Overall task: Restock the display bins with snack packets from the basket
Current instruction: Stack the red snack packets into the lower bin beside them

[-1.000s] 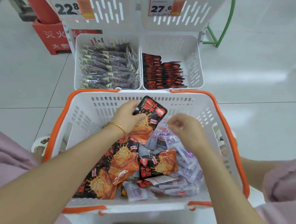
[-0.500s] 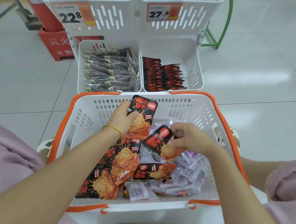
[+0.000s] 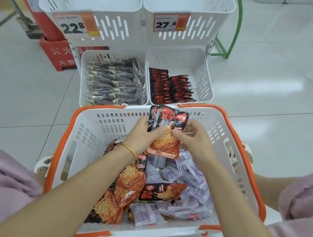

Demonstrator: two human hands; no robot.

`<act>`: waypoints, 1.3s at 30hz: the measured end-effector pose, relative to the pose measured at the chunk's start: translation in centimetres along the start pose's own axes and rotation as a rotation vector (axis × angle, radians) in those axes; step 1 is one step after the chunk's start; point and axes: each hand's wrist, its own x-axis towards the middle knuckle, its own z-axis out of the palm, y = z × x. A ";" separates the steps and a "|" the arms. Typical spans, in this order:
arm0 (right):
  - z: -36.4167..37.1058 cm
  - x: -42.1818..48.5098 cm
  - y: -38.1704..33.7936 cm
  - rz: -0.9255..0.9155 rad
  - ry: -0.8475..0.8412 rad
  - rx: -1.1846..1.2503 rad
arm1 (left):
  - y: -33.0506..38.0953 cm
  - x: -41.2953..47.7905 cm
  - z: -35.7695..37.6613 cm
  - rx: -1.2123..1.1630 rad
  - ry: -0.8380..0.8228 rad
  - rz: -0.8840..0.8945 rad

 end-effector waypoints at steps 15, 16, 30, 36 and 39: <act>-4.1 7.7 -8.9 0.047 -0.395 -0.241 | 4.2 6.3 0.2 0.132 -0.075 0.211; -4.2 8.8 -9.7 -0.002 -0.334 -0.229 | 4.8 7.3 0.2 0.162 -0.030 0.247; -3.5 29.9 -6.9 -0.449 0.133 -0.796 | -1.2 18.6 0.0 1.113 0.144 0.374; -2.3 34.0 -4.0 -0.238 -0.143 -0.855 | -1.7 19.2 0.0 1.160 0.176 0.393; -1.5 34.7 -3.7 -0.118 -0.191 -0.759 | -1.9 19.5 0.1 1.165 0.186 0.392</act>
